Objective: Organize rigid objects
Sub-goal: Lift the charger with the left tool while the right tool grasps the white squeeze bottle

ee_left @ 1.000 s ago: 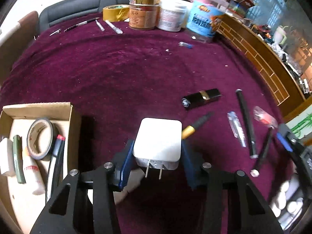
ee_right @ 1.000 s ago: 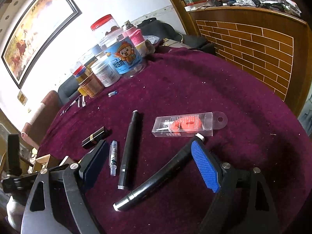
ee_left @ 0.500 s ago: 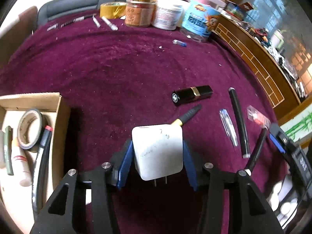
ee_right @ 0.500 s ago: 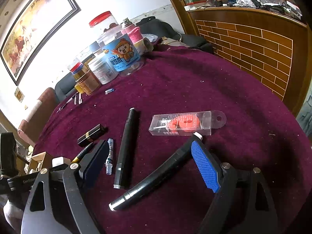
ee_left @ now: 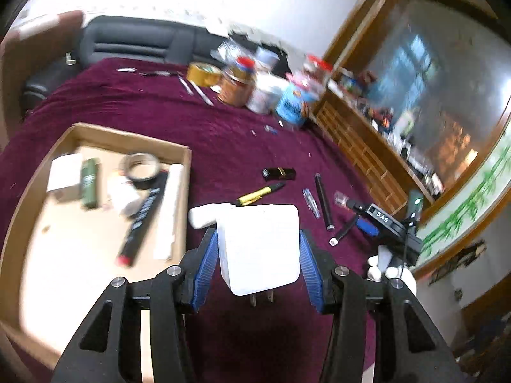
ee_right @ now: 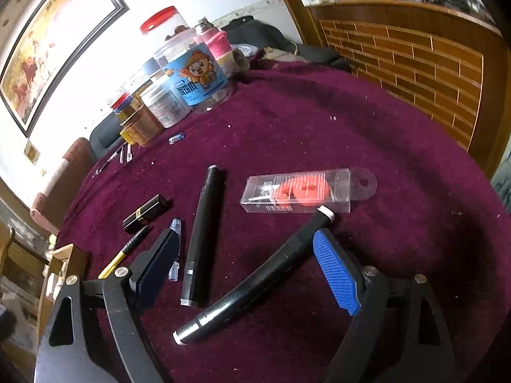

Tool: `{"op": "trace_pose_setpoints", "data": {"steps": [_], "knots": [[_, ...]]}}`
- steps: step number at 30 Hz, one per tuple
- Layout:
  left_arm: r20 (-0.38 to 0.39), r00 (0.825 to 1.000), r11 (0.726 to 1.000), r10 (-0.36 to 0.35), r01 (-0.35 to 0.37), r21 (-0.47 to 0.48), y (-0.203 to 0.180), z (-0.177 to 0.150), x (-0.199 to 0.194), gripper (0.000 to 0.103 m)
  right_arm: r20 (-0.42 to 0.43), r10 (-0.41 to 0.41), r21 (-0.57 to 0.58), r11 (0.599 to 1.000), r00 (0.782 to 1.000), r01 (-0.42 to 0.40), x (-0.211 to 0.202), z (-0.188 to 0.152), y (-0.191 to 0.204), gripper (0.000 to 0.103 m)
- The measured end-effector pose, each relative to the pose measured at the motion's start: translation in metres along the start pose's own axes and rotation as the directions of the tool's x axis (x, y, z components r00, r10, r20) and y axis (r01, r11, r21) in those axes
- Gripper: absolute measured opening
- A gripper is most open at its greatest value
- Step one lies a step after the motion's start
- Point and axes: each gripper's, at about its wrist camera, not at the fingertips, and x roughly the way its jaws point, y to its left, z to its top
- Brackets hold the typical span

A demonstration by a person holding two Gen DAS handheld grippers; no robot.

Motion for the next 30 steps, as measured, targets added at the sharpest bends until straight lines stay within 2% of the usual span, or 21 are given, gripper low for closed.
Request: {"op": "trace_pose_setpoints", "data": {"steps": [3, 5, 7, 11, 13, 16, 17, 18, 20, 21, 23, 24, 25, 30], "knots": [[0.030, 1.000, 0.999, 0.001, 0.000, -0.052, 0.026, -0.008, -0.026, 0.044, 0.016, 0.035, 0.089, 0.995, 0.999, -0.037, -0.003, 0.002, -0.017, 0.086], [0.054, 0.998, 0.997, 0.014, -0.010, -0.077, 0.041, -0.010, -0.042, 0.044, 0.021, 0.032, 0.097, 0.995, 0.999, -0.033, -0.004, 0.002, -0.018, 0.085], [0.075, 0.997, 0.995, 0.012, -0.004, -0.101, 0.052, -0.013, -0.053, 0.044, 0.028, -0.022, 0.071, 0.997, 0.999, 0.020, -0.006, 0.002, -0.011, 0.085], [0.116, 0.993, 0.992, 0.024, -0.009, -0.130, 0.074, -0.018, -0.074, 0.044, 0.055, -0.067, -0.024, 0.997, 0.996, 0.068, -0.020, -0.002, 0.016, 0.081], [0.126, 0.992, 0.990, 0.030, -0.012, -0.142, 0.084, -0.020, -0.076, 0.044, 0.045, -0.031, -0.061, 0.998, 0.998, 0.034, -0.025, -0.006, 0.035, 0.081], [0.125, 0.992, 0.986, 0.020, 0.001, -0.168, 0.095, -0.022, -0.070, 0.044, -0.047, 0.072, -0.118, 0.990, 0.996, -0.077, -0.025, -0.016, 0.078, 0.081], [0.122, 0.992, 0.985, 0.014, 0.007, -0.175, 0.100, -0.024, -0.070, 0.044, -0.102, 0.114, -0.131, 0.983, 0.988, -0.127, -0.019, -0.022, 0.093, 0.081], [0.120, 0.993, 0.984, 0.011, 0.011, -0.178, 0.101, -0.025, -0.068, 0.044, -0.174, 0.163, -0.127, 0.974, 0.971, -0.187, -0.010, -0.029, 0.110, 0.081], [0.118, 0.993, 0.984, 0.009, 0.012, -0.175, 0.105, -0.027, -0.067, 0.044, -0.278, 0.241, -0.088, 0.958, 0.930, -0.274, 0.007, -0.043, 0.134, 0.081], [0.120, 0.993, 0.985, 0.015, 0.006, -0.173, 0.107, -0.027, -0.067, 0.044, -0.339, 0.278, -0.063, 0.946, 0.899, -0.317, 0.020, -0.053, 0.148, 0.079], [0.128, 0.991, 0.985, 0.030, -0.008, -0.170, 0.111, -0.030, -0.071, 0.044, -0.415, 0.315, -0.028, 0.933, 0.854, -0.358, 0.038, -0.068, 0.168, 0.062], [0.130, 0.991, 0.986, 0.037, -0.015, -0.168, 0.115, -0.030, -0.072, 0.044, -0.446, 0.314, -0.019, 0.933, 0.838, -0.360, 0.048, -0.075, 0.179, 0.060], [0.131, 0.991, 0.985, 0.040, -0.017, -0.169, 0.117, -0.031, -0.072, 0.044, -0.455, 0.301, -0.023, 0.937, 0.838, -0.350, 0.053, -0.079, 0.187, 0.057], [0.114, 0.993, 0.981, 0.035, -0.013, -0.191, 0.134, -0.033, -0.068, 0.044, -0.464, 0.209, -0.051, 0.964, 0.861, -0.261, 0.077, -0.086, 0.218, 0.056]]}}
